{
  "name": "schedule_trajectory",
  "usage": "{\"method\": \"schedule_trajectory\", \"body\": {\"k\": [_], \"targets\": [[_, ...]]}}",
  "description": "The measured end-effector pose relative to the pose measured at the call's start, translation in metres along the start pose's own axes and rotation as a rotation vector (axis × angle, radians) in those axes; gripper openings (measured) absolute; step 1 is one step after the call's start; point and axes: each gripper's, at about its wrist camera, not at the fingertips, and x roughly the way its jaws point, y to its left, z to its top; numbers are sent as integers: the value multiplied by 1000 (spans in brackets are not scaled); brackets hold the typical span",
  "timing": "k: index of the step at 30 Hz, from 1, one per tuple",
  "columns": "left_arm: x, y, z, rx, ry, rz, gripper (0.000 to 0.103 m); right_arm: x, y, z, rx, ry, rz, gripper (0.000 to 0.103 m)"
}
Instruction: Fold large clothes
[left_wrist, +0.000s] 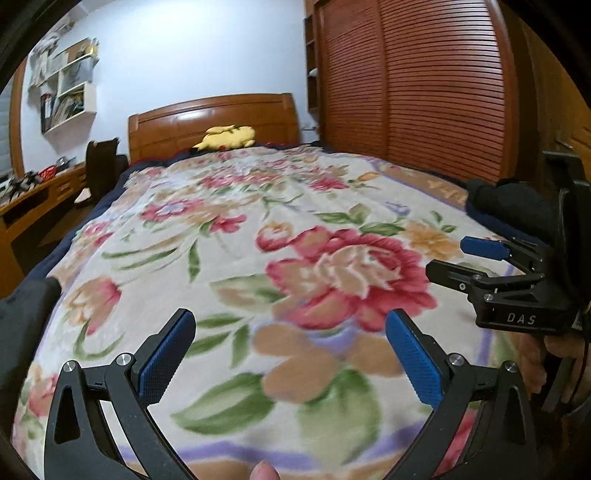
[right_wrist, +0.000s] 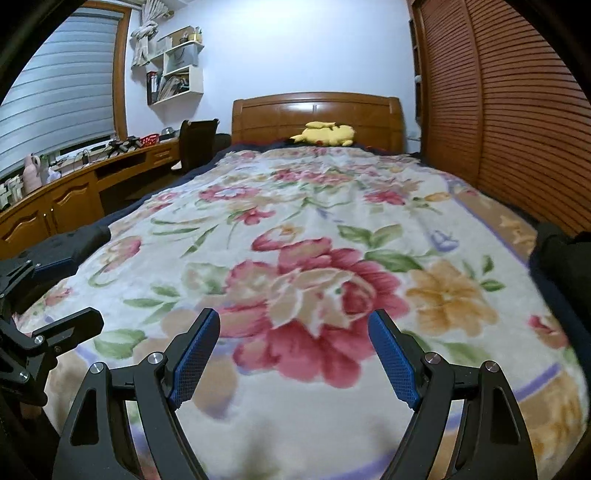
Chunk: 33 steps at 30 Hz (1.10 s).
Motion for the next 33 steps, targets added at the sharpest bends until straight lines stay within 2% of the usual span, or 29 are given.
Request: {"method": "schedule_trajectory", "body": {"k": [9, 15, 19, 24, 33], "targets": [[8, 44, -14, -72, -13, 79, 103, 37, 24, 2, -3, 2, 20, 84], [8, 64, -23, -97, -38, 118, 103, 47, 32, 0, -2, -43, 21, 84], [-1, 69, -26, -84, -63, 150, 103, 41, 33, -4, 9, -109, 4, 84], [-15, 79, -28, -116, -89, 148, 103, 33, 36, -11, 8, -162, -17, 84], [-20, 88, -31, -159, -100, 158, 103, 38, 42, -18, -1, -159, -18, 84]]}}
